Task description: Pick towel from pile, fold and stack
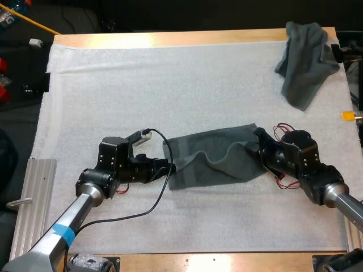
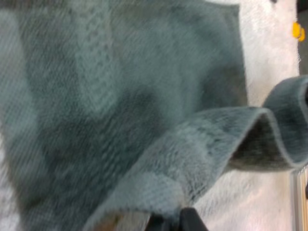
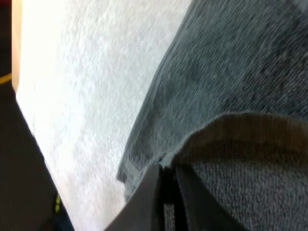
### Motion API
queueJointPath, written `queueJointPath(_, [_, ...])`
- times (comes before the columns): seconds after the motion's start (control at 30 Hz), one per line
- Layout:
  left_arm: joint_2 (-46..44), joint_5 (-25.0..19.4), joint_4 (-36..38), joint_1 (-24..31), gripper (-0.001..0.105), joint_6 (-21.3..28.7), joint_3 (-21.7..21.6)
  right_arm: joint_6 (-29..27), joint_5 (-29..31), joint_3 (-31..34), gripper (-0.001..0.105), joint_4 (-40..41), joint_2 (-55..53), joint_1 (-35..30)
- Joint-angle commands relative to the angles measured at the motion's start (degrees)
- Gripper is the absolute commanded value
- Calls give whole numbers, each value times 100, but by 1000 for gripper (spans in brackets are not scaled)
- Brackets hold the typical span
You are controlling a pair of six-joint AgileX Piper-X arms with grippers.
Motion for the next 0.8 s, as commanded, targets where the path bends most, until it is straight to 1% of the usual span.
queueJointPath(0.0, [-19,-76,-173,7,0,-36,2,40,70,-26,0,-140,44,-3])
queueJointPath(0.2, [-19,-348,-420,7,0,20,2,-27,385,-26,0,-527,102,-3])
queueJointPath(0.3, [-19,-363,-527,7,0,163,2,-39,576,-26,0,-740,102,-3])
queueJointPath(0.5, [-19,-406,-571,7,0,528,2,-95,794,-26,0,-801,102,-3])
queueJointPath(0.67, [-19,-406,-684,7,0,575,2,-300,824,-26,0,-801,102,-3])
queueJointPath(0.73, [-19,-368,-770,7,0,575,2,-300,824,-26,4,-801,102,-3])
queueJointPath(0.77, [-19,-367,-802,7,0,575,2,-300,824,-26,10,-801,102,-3])
